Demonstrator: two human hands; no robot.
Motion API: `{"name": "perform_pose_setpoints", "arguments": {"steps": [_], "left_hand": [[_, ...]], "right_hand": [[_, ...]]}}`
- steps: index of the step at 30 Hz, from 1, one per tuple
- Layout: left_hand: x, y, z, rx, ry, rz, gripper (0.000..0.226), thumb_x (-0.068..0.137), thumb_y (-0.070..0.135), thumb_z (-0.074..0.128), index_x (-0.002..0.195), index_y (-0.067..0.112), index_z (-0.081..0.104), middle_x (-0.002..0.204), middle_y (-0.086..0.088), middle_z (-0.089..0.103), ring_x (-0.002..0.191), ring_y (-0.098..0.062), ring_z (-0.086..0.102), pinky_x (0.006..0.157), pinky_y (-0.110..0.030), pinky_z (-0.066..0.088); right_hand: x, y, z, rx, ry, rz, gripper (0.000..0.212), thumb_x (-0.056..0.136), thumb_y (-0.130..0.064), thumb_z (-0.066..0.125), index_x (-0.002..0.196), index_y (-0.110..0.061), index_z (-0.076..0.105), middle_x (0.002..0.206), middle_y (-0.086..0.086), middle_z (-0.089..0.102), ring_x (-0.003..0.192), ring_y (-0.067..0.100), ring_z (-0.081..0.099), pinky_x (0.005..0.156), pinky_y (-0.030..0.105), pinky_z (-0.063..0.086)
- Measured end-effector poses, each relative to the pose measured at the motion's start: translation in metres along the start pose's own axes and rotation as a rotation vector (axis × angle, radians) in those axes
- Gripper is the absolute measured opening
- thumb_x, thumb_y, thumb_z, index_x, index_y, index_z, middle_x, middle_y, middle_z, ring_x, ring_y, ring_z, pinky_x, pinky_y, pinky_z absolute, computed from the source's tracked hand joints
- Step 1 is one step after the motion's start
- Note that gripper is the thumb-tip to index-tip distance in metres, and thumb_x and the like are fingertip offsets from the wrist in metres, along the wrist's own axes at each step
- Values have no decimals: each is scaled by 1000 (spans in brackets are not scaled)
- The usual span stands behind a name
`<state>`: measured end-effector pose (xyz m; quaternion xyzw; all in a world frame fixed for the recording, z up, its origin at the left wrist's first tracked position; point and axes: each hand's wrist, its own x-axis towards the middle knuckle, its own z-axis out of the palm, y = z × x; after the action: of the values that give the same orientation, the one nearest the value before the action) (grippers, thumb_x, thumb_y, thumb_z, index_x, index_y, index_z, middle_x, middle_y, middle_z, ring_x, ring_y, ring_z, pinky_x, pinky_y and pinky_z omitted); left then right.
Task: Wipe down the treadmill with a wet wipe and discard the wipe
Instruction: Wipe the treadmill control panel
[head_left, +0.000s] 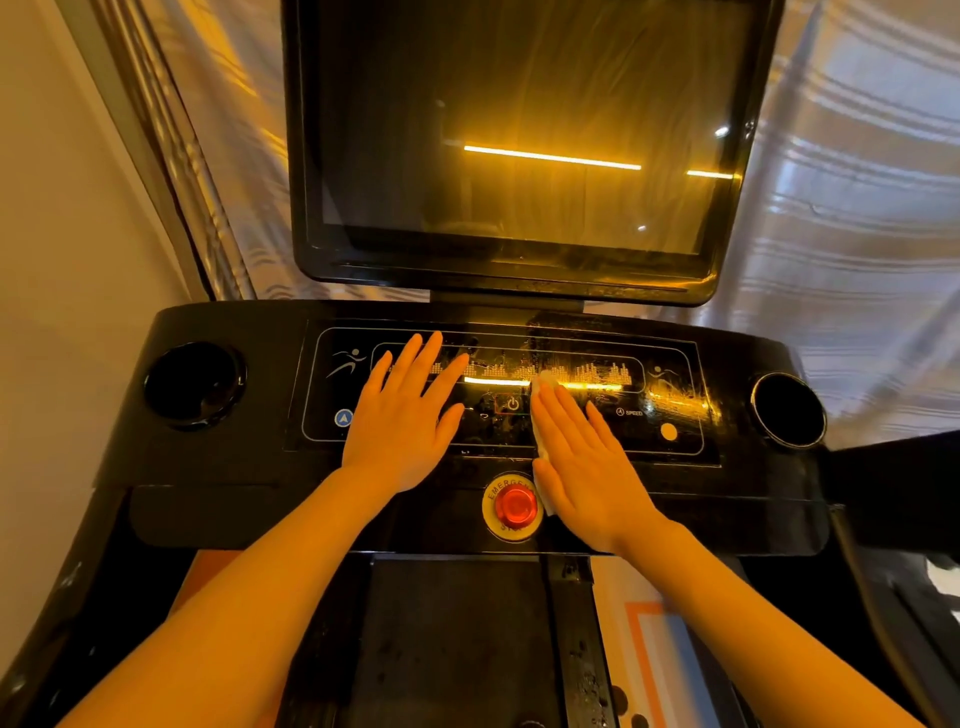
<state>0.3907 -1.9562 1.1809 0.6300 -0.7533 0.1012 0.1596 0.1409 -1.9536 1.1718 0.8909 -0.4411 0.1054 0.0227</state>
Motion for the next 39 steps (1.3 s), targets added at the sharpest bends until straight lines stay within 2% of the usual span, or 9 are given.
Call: {"name": "perform_pose_setpoints", "arguments": {"steps": [4,9,15,20,28,31,34,36,39], "left_hand": [[0,0,-1,1,-8,-4,61,97,50,18,151,25,33,160,-11,25,148,-29,20,118,-49,23],[-1,1,-2,2,-19,-9,62,96,51,15,152,26,29,161,-10,22,149,-29,18,119,-48,19],[0,1,-2,-2,-20,-10,61,97,50,17,151,25,31,160,-10,24,148,-29,19,118,-47,19],[-1,2,-3,-13,-27,-15,62,97,51,16,151,26,31,160,-10,24,149,-29,19,118,-48,20],[0,2,-4,-22,-32,-19,60,97,50,20,150,25,35,159,-10,26,148,-29,21,118,-49,23],[0,2,-4,-14,-44,-23,61,97,51,19,151,26,33,160,-9,25,148,-28,19,118,-48,21],[0,2,-4,-17,-62,-22,60,97,51,19,151,27,33,160,-9,25,148,-28,19,118,-48,20],[0,1,-6,-28,-63,-20,59,98,50,21,150,26,35,159,-9,27,148,-28,21,117,-48,22],[7,6,-10,-90,-27,-14,50,102,39,39,149,22,37,159,-9,26,148,-27,19,119,-46,19]], "right_hand": [[31,1,-5,-39,-10,42,66,100,-50,7,156,-18,-8,163,2,-16,150,16,-17,121,35,-11],[61,-4,-9,-59,18,114,69,97,-51,3,155,-16,-7,164,5,-11,150,19,-13,119,37,-9],[14,-10,-4,-34,-32,-15,66,103,-48,13,157,-16,-6,164,3,-15,150,16,-18,122,38,-6],[25,-7,-7,-28,-44,-7,68,100,-52,6,156,-17,-10,163,2,-19,149,14,-21,120,34,-11],[88,3,-14,-10,53,101,70,95,-55,3,153,-17,-7,164,4,-6,150,17,-9,120,37,-7],[89,3,-16,54,45,88,70,98,-55,15,155,-19,-4,165,2,-5,151,16,-8,122,39,-4],[77,6,-26,308,82,60,69,97,-54,28,156,-26,4,162,-7,-4,149,11,-6,120,34,-5],[63,10,-28,377,165,133,68,98,-53,31,156,-25,11,162,-7,1,148,10,-5,118,31,-5],[47,22,-24,286,232,301,60,103,-42,40,155,-17,24,164,4,13,151,18,2,117,34,-1]]}}
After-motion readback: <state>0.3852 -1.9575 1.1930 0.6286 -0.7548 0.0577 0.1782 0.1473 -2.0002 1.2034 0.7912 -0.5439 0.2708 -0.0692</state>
